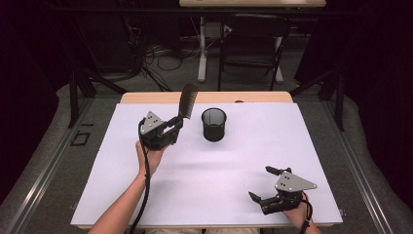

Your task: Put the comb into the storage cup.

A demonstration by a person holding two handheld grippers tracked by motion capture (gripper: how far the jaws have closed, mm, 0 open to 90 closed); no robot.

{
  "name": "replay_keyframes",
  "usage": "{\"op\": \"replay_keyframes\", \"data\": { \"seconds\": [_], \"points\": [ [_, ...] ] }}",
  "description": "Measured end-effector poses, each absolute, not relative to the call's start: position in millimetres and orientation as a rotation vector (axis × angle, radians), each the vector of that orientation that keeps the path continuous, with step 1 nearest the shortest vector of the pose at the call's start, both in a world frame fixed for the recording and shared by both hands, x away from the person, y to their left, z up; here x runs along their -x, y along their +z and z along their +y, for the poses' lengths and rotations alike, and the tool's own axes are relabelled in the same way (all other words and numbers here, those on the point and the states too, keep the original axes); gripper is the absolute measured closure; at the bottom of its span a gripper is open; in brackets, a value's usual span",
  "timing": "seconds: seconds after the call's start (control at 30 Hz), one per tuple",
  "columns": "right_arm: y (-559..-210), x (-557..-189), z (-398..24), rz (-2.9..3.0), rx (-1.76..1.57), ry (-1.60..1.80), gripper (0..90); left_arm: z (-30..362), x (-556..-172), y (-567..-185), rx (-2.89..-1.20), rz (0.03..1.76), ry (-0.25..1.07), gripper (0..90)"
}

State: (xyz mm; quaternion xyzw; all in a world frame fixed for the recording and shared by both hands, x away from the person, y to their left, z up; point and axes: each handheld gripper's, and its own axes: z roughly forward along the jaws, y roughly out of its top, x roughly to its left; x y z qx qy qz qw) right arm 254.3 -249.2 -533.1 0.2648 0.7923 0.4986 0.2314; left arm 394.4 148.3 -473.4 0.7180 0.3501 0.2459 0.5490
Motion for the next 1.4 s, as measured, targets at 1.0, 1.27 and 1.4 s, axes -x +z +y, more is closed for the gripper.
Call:
{"op": "replay_keyframes", "data": {
  "seconds": [1.0, 1.27, 1.4],
  "points": [
    [-533.4, -254.9, -249.8, 2.175, -0.73, 1.372, 0.4, 137.1, -407.9, -462.8, -1.674, 0.828, 0.579, 72.4],
    [-533.5, -255.1, -249.8, 2.176, -0.729, 1.372, 0.4, 134.7, -411.1, -457.5, -1.666, 0.826, 0.579, 72.4],
    [-533.5, -255.2, -249.9, 2.176, -0.729, 1.371, 0.4, 132.4, -412.8, -455.4, -1.664, 0.823, 0.581, 72.5]
  ]
}}
